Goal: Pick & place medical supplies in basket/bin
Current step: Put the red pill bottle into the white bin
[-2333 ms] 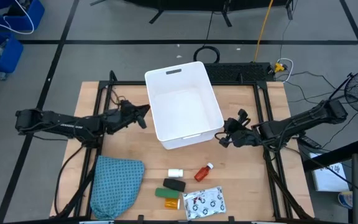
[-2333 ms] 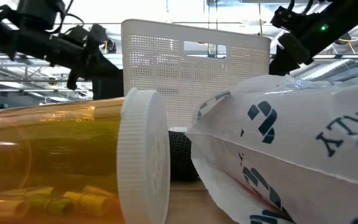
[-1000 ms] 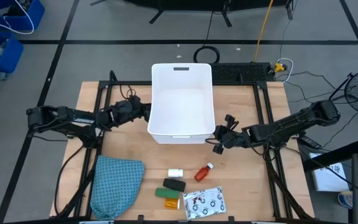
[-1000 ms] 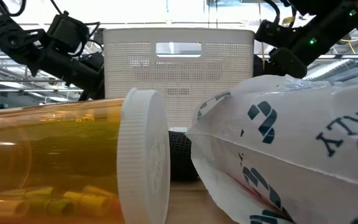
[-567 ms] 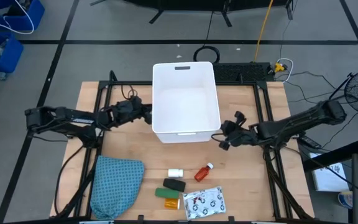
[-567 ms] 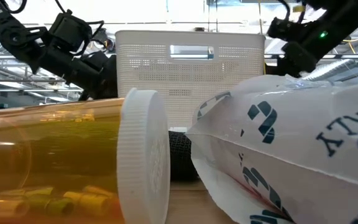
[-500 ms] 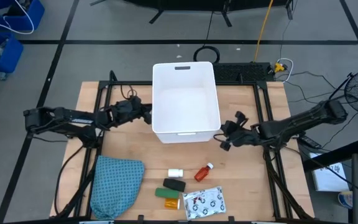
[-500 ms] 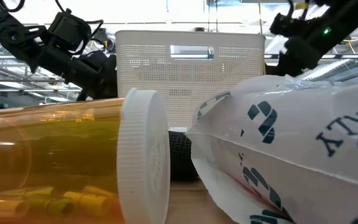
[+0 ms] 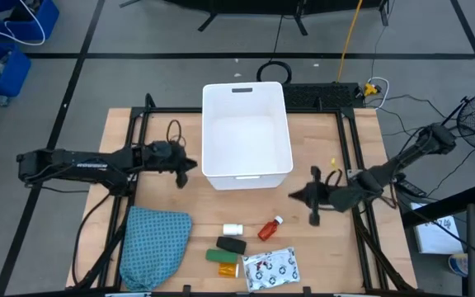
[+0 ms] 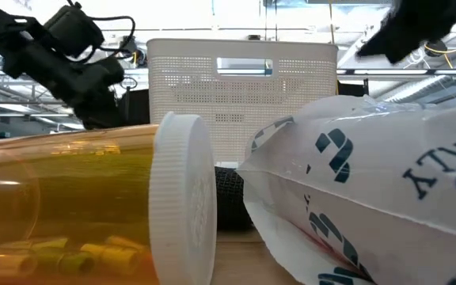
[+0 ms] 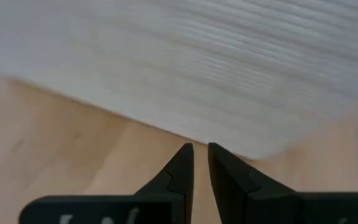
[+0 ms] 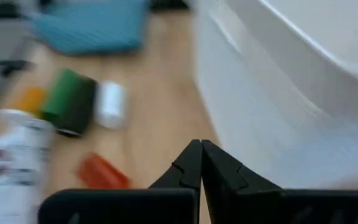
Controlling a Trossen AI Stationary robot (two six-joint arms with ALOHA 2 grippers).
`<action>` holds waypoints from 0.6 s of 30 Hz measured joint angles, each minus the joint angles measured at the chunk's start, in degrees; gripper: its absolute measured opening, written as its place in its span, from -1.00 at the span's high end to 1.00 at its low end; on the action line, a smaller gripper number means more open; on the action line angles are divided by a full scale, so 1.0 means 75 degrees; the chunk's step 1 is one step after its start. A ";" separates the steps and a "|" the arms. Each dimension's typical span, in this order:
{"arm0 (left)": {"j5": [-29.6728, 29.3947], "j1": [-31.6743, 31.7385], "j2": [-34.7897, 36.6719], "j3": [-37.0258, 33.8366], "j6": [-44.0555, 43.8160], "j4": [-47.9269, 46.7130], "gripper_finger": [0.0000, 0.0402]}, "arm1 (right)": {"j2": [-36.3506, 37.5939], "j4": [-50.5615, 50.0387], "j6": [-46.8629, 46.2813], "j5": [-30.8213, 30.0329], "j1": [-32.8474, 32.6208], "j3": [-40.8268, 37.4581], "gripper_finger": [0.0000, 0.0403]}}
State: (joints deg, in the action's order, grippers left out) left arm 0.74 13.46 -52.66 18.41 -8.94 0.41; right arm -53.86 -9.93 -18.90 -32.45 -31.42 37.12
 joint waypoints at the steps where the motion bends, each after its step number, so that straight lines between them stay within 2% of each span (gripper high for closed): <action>1: 0.0028 -0.0195 0.0107 -0.0015 0.0249 -0.0068 0.75 | -0.0004 0.0308 0.0218 0.0033 -0.0180 0.0000 1.00; 4: -0.0164 -0.0950 0.0343 -0.0343 0.0969 0.0713 0.75 | -0.0116 0.1152 0.0996 0.0169 -0.0586 0.0003 1.00; 7: -0.0560 -0.1558 0.0569 -0.0978 0.1375 0.2384 0.75 | -0.0432 0.1681 0.1404 0.0141 -0.0790 0.0003 1.00; 10: -0.0907 -0.1871 0.0682 -0.1872 0.1380 0.4368 0.75 | -0.0874 0.1596 0.1691 0.0220 -0.0807 0.0017 0.99; 12: -0.0952 -0.1916 0.0685 -0.2341 0.1375 0.5362 0.75 | -0.1180 0.1309 0.1709 0.0596 -0.0748 0.0015 0.93; 16: -0.0905 -0.1913 0.0674 -0.2309 0.1349 0.5165 0.75 | -0.1842 0.1262 0.1435 0.1359 -0.0534 0.0037 0.67; 18: -0.0905 -0.1913 0.0653 -0.2305 0.1328 0.5160 0.75 | -0.2183 0.1289 0.1433 0.1340 -0.0488 0.0124 0.49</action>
State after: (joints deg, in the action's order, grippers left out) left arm -6.04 -0.89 -47.77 1.13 1.02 39.11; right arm -70.24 -0.27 -8.15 -22.40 -35.08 38.05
